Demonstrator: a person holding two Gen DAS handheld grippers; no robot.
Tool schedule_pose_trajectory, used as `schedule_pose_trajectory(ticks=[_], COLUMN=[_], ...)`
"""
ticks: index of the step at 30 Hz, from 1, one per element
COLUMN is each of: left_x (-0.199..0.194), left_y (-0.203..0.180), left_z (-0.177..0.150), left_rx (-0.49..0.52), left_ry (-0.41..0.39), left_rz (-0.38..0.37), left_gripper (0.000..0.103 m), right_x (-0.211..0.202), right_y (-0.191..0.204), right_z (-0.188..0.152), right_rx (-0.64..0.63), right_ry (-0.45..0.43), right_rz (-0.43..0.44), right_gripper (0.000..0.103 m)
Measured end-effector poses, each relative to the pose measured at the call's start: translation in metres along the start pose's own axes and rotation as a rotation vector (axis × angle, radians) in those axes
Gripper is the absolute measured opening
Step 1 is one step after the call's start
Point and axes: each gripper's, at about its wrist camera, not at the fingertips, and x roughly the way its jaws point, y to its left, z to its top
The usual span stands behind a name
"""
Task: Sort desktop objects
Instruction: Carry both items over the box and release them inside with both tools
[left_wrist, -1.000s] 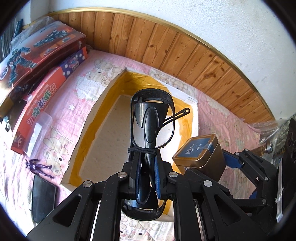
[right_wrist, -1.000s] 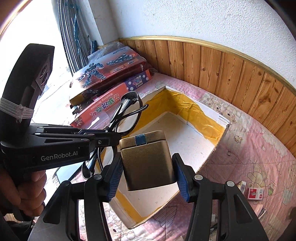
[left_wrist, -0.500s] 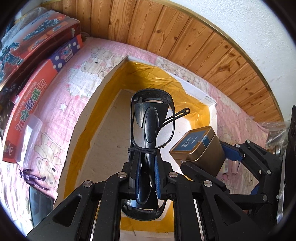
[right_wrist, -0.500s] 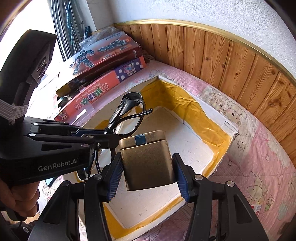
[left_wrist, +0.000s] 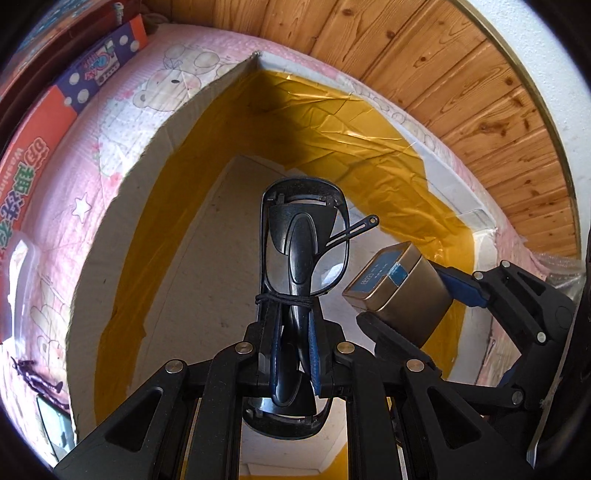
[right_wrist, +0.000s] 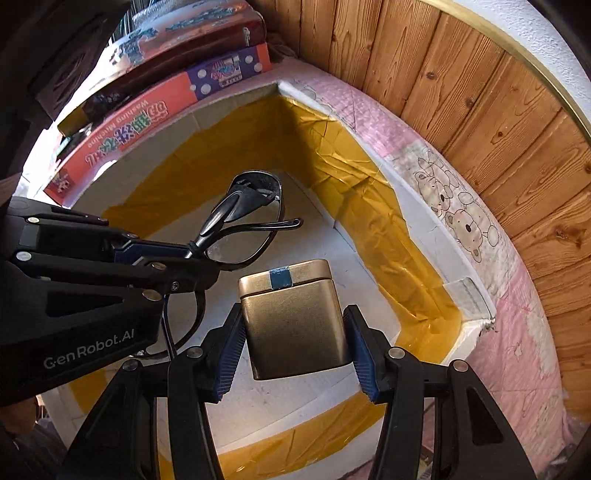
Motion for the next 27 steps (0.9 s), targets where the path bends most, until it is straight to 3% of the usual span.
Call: schedule_pose_trajectory(ticks=[10,13,14,17,27], left_x=[0.042,0.045,0.045,0.037,-0.026], left_y=[0.008,0.013,0.016,0.016,0.017], left_z=[0.017,0.019,0.018,0.016,-0.015], left_rx=[0.001,-0.028,-0.041,-0.035,-0.061], left_ry=[0.04,0.016,0.014,0.002,-0.039], left_rz=[0.053,0.071,0.067,0.056,-0.022], left_gripper=[0.013,0.019,0.029,0.036,0.038], right_x=[0.035,0.039,0.039,0.037,-0.023], right_y=[-0.005,-0.002,-0.002,-0.003,-0.012], right_z=[0.015,0.017,0.017,0.014,-0.009], right_rx=[-0.075,-0.094,-0.097,-0.088,0.049], right_ry=[0.114,0.125,0.121,0.107,-0.024], right_rz=[-0.03,-0.026,-0.033,-0.04,0.028], right_gripper=[0.055,0.055,0.055,0.056,0.057])
